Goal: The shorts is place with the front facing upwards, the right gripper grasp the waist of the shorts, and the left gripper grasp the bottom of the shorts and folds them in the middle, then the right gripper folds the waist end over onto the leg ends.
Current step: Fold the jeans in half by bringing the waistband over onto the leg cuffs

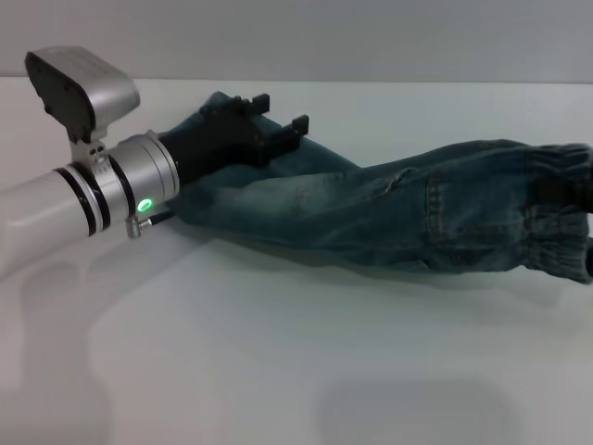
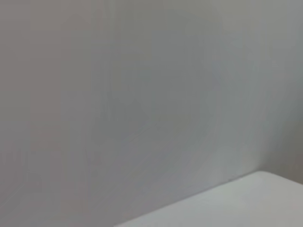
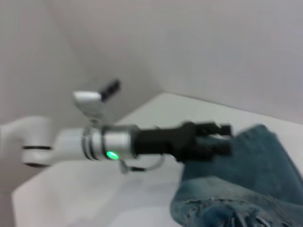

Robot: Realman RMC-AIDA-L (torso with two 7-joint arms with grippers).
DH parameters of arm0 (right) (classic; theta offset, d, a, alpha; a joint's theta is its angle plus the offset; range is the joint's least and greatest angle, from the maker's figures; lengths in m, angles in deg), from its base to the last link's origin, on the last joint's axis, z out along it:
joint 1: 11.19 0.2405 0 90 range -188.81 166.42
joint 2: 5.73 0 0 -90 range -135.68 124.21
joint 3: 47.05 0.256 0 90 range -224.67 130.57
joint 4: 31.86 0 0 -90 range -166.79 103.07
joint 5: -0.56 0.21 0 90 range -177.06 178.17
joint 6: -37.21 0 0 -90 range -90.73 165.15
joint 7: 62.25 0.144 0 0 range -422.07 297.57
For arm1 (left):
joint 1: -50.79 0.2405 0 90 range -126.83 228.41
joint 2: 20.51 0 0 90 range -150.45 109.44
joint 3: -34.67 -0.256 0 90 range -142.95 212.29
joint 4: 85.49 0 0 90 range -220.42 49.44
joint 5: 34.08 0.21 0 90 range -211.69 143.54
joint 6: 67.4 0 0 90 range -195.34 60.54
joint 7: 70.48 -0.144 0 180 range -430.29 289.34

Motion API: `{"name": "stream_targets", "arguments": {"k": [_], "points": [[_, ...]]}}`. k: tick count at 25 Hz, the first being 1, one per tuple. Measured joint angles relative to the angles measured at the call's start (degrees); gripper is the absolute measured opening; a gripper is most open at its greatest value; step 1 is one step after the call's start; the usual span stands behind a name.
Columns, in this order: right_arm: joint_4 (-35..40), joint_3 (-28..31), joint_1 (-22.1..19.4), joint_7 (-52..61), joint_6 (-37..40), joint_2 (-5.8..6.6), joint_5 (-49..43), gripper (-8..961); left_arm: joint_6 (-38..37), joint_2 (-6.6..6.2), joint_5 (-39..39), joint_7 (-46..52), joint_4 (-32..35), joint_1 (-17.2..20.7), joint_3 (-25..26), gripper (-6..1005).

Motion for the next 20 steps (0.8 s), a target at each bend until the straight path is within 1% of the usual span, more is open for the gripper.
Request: {"name": "stream_targets", "arguments": {"k": [1, 4, 9, 12, 15, 20], "points": [[0.0, 0.0, 0.0, 0.0, 0.0, 0.0, 0.0, 37, 0.0, 0.0, 0.0, 0.0, 0.0, 0.0, 0.0, 707], [0.09, 1.81, 0.46, 0.0, 1.72, 0.44, 0.32, 37, 0.08, -0.01, 0.0, 0.17, -0.22, -0.05, -2.4, 707], [-0.32, 2.81, 1.47, 0.29, 3.1, 1.29, 3.67, 37, 0.09, -0.03, 0.01, -1.77, -0.24, 0.28, -8.38, 707], [-1.5, 3.03, 2.92, 0.6, 3.02, 1.72, 4.74, 37, -0.31, -0.03, 0.01, -2.78, -0.24, 0.48, -10.56, 707], [-3.03, 3.32, 4.93, 0.74, 2.1, 1.83, 4.95, 38, -1.36, -0.03, 0.01, -2.81, -0.25, 0.79, -12.37, 707], [-7.98, 2.63, 8.36, 0.04, -2.48, 1.72, 5.26, 38, -2.67, -0.03, -1.19, -3.28, 0.17, 2.26, -16.56, 706]]}}
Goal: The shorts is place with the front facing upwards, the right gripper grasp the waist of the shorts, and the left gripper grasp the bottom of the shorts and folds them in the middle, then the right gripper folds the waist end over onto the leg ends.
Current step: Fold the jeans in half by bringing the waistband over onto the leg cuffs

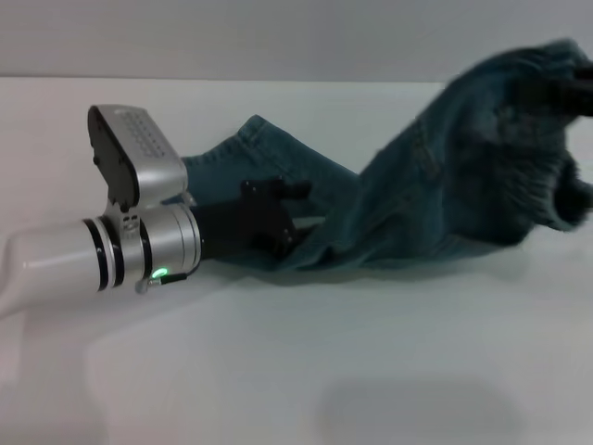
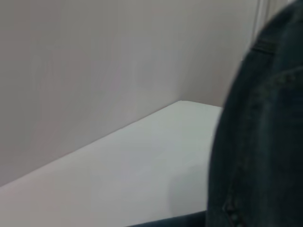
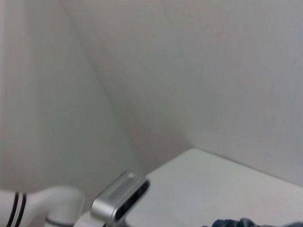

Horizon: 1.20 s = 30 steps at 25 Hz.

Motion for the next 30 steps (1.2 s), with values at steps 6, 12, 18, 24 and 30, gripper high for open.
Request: {"name": "stream_targets", "arguments": {"k": [6, 12, 18, 24, 30], "points": [[-7.16, -5.37, 4.1, -1.6, -6.24, 0.01, -0.28, 38, -3.01, 0.0, -4.96, -0.08, 1.16, 2.51, -4.91, 706], [-12.64, -12.92, 7.58, -2.9, -12.56, -0.58, -0.37, 37, -3.0, 0.04, -12.81, -0.16, 5.08, 5.22, -15.91, 706], [-14.23, -17.29, 9.77, -3.13, -15.97, -1.66, -0.44, 36, 2.56, 0.07, -21.71, -0.18, 13.69, 9.25, -30.17, 706], [-14.31, -17.75, 10.8, -3.22, -16.51, -2.42, -0.47, 36, 3.59, 0.09, -26.47, -0.16, 16.72, 11.39, -34.07, 706], [-15.19, -18.39, 10.92, -3.26, -17.22, -2.51, -0.47, 36, 3.74, 0.1, -28.75, -0.13, 18.01, 11.77, -38.25, 706]]}}
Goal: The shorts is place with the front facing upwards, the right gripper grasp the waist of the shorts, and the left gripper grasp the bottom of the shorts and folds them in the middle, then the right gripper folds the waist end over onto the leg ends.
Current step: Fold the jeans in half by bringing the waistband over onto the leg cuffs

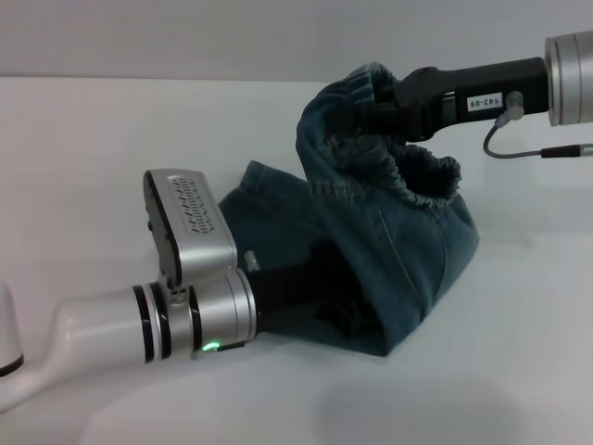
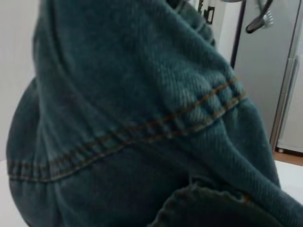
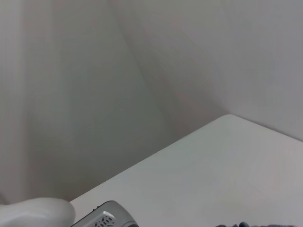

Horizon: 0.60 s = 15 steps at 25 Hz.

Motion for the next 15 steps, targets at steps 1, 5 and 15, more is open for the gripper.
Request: {"name": "stream_targets", "arguments": {"k": [1, 5, 15], "points": [[0.0, 0.0, 0.0, 0.0, 0.0, 0.0, 0.0, 37, 0.3, -0.05, -0.72, 0.0, 0.1, 0.03, -0.6, 706], [-0.08, -0.72, -0.63, 0.0, -0.04, 0.06, 0.01, 37, 1.38, -0.46, -0.77, -0.08, 0.08, 0.31, 1.0, 706], [-0.09, -0.37, -2.95, 0.31, 0.09, 0.83, 0.01, 37, 1.95, -1.69, 0.03, -3.39, -1.22, 3.73, 19.46, 706]]}}
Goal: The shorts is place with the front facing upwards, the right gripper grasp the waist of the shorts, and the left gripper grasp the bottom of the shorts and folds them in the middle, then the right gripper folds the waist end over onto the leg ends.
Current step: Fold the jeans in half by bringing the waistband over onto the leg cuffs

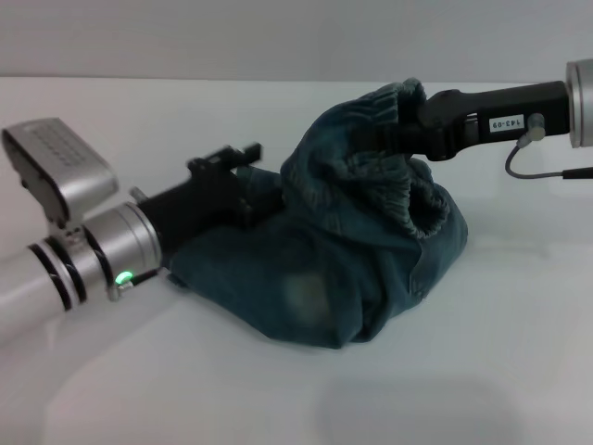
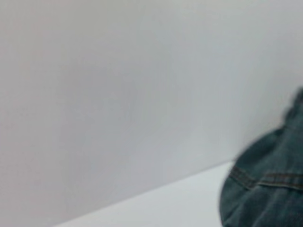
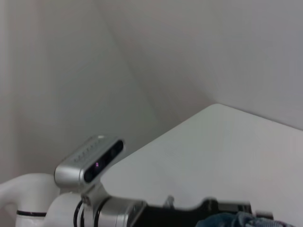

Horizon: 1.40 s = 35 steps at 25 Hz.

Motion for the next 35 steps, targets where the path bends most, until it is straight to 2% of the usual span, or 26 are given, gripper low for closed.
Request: {"name": "stream_targets", "arguments": {"k": [5, 12, 17, 23, 32, 35], "points": [[-0.1, -0.58, -0.1, -0.05, -0.33, -0.34, -0.01, 37, 0.29, 0.04, 0.03, -2.46, -0.01, 0.92, 4.34, 706], [-1.31, -4.61, 2.17, -0.15, -3.38, -1.63, -0.11, 36, 0.04, 0.59, -0.62, -5.13, 0.0, 2.71, 15.33, 706], [-4.28, -6.41, 4.57, -0.06, -5.68, -2.09, -0.19, 38, -0.5, 0.62, -0.62, -5.15, 0.0, 3.53, 18.45, 706], [-4.61, -6.43, 5.1, -0.28, -7.42, -2.2, 0.01, 41, -1.07, 0.51, -0.12, -5.24, -0.52, 4.12, 16.07, 705], [-0.24, -5.25, 3.56, 0.3, -8.24, -2.18, 0.9, 45, -2.95, 0.56, -0.05, -5.58, -1.45, 5.42, 6.85, 705], [0.18, -4.39, 3.72, 0.81, -8.07, -1.83, 1.32, 46, -3.25, 0.72, -0.24, -4.94, -1.49, 5.57, 4.13, 705]]}}
